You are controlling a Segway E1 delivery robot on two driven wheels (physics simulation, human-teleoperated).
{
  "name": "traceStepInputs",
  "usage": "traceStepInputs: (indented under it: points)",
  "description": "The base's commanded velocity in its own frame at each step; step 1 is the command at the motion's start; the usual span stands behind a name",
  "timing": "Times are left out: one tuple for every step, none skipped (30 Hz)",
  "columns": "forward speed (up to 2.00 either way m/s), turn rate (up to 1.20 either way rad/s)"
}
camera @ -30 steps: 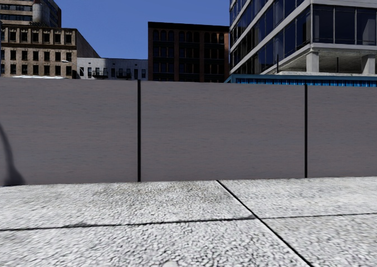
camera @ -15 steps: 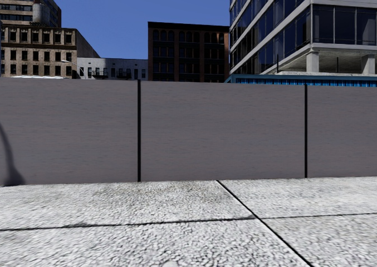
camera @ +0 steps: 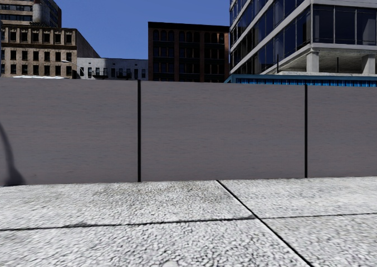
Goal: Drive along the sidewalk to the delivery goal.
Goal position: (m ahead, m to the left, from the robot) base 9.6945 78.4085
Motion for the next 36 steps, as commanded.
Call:
traceStepInputs:
  points:
    - [0.0,0.11]
    - [0.0,0.11]
    - [0.0,0.11]
    - [0.0,0.11]
    - [0.0,0.11]
    - [0.0,0.11]
    - [0.0,0.11]
    - [0.0,0.11]
    - [0.0,0.11]
    - [0.0,0.11]
    - [0.0,0.11]
    - [0.0,0.11]
    - [0.0,0.11]
    - [0.0,0.11]
    - [0.0,0.11]
    - [0.0,0.11]
    - [0.0,0.11]
    - [0.0,0.11]
    - [0.0,0.11]
    - [0.0,0.12]
    - [0.0,0.16]
    - [0.0,0.17]
    - [0.0,0.17]
    - [0.0,0.17]
    - [0.0,0.17]
    - [0.0,0.17]
    - [0.0,0.17]
    - [0.0,0.17]
    - [0.0,0.17]
    - [0.0,0.17]
    - [0.0,0.18]
    - [0.0,0.2]
    - [0.0,0.23]
    - [0.0,0.23]
    - [0.0,0.31]
    - [0.0,0.36]
